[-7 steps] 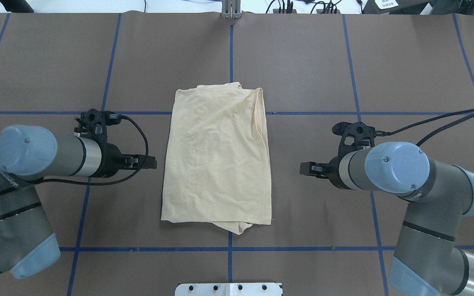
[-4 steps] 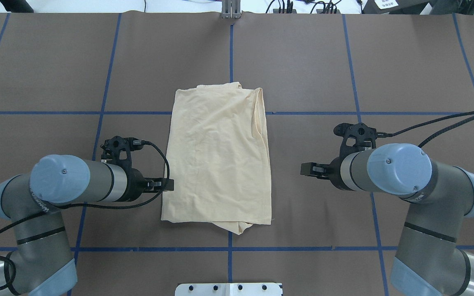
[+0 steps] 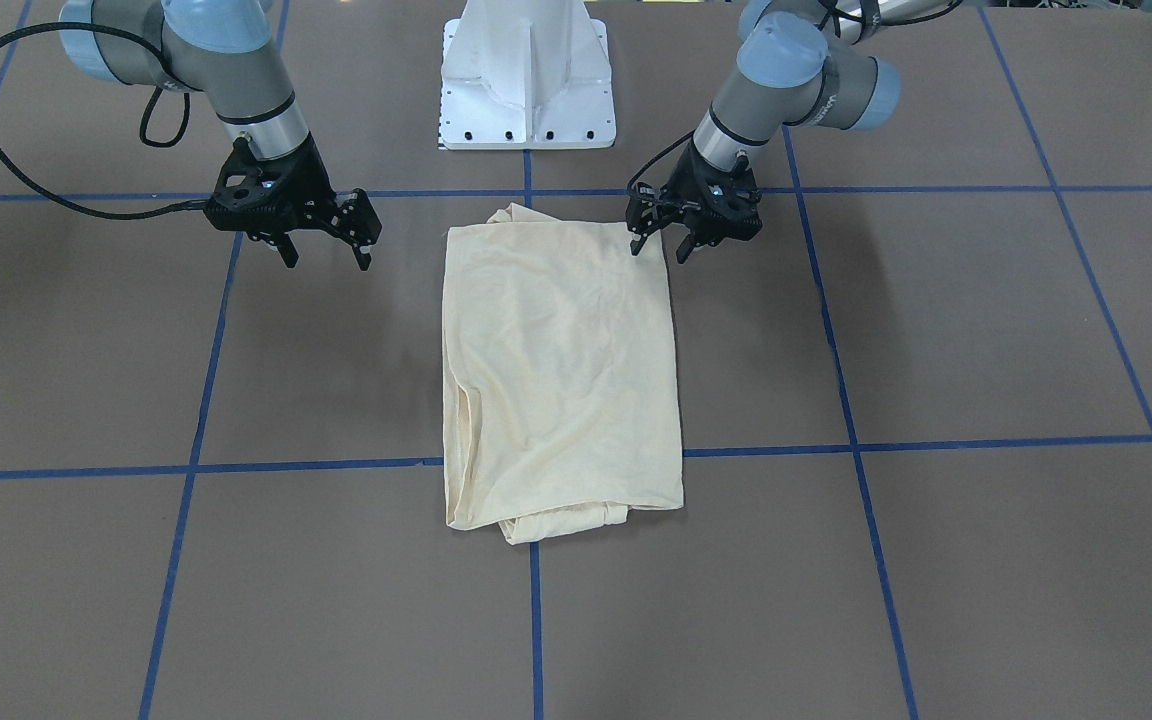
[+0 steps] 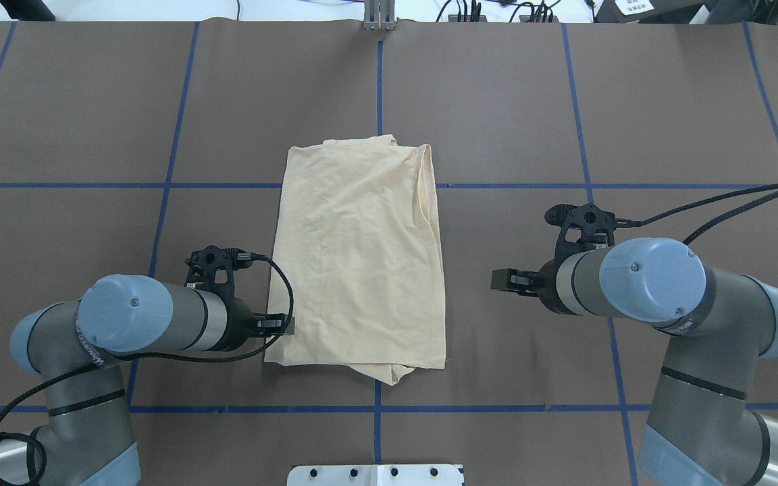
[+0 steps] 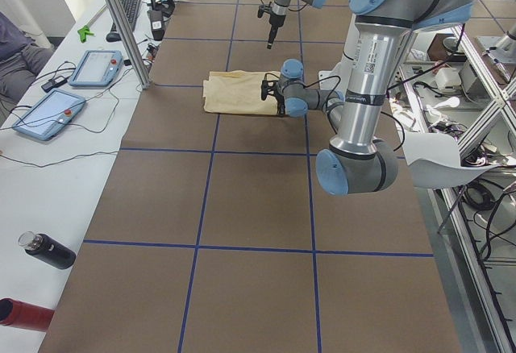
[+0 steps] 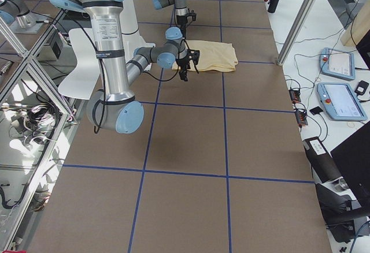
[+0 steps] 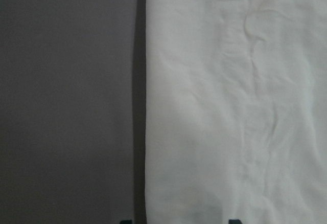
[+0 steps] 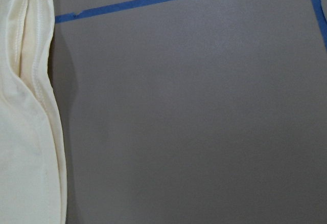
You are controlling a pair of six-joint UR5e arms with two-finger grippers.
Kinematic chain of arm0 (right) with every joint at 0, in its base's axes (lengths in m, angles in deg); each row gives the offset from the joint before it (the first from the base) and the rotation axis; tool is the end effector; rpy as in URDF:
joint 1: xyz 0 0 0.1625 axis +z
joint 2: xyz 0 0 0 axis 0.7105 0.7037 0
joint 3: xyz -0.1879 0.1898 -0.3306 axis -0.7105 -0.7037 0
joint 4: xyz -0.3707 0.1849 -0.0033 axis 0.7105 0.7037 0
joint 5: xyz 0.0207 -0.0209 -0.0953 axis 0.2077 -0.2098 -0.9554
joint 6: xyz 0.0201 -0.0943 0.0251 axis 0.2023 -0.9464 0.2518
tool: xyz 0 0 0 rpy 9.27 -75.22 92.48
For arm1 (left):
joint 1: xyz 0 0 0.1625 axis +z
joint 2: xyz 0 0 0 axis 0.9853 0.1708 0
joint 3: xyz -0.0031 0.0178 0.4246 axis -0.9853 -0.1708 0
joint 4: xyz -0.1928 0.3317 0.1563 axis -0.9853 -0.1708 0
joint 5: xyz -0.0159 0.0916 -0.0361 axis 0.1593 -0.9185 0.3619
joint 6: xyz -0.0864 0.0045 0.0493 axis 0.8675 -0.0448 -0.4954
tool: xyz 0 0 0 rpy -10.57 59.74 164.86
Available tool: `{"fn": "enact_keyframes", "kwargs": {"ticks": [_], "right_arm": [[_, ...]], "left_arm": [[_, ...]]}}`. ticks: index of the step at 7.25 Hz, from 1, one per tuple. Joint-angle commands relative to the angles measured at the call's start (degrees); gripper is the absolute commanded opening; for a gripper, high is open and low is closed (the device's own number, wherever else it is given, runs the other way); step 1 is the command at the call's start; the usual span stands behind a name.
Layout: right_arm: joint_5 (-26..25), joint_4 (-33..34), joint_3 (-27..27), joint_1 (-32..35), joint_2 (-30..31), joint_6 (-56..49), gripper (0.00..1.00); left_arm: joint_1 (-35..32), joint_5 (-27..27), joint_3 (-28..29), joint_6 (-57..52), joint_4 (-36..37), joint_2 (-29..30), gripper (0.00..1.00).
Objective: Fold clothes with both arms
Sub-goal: 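Lower both grippers to the bundle's edge nearest the robot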
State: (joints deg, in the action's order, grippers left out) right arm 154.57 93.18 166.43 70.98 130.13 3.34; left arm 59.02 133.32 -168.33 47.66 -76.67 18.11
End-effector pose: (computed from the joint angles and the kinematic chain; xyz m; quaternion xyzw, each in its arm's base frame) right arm -0.4286 -0.3424 0.3315 0.0782 -0.4198 0.1149 0.8969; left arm 0.5072 -0.3184 0.3340 0.0638 0.5147 -0.0208 0.8547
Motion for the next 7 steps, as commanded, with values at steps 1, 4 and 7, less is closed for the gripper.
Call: {"fn": "enact_keyframes", "kwargs": {"ticks": [1,4,7], "right_arm": [[-0.2,0.0,0.0,-0.3,-0.2,0.0,1.0],[-0.2,0.0,-0.1,-0.7,-0.3,0.0,1.0],[-0.5,0.0,-0.5,-1.9,-1.1,0.5,1.0]], "left_arm": [[0.8,0.1,0.2,0.1,0.0,0.0,0.67],[1.8,0.2,-0.3,1.8,-0.1,0.0,0.52],[1.9,0.0,-0.9,5.7,-0.1,0.0,0.0]]}}
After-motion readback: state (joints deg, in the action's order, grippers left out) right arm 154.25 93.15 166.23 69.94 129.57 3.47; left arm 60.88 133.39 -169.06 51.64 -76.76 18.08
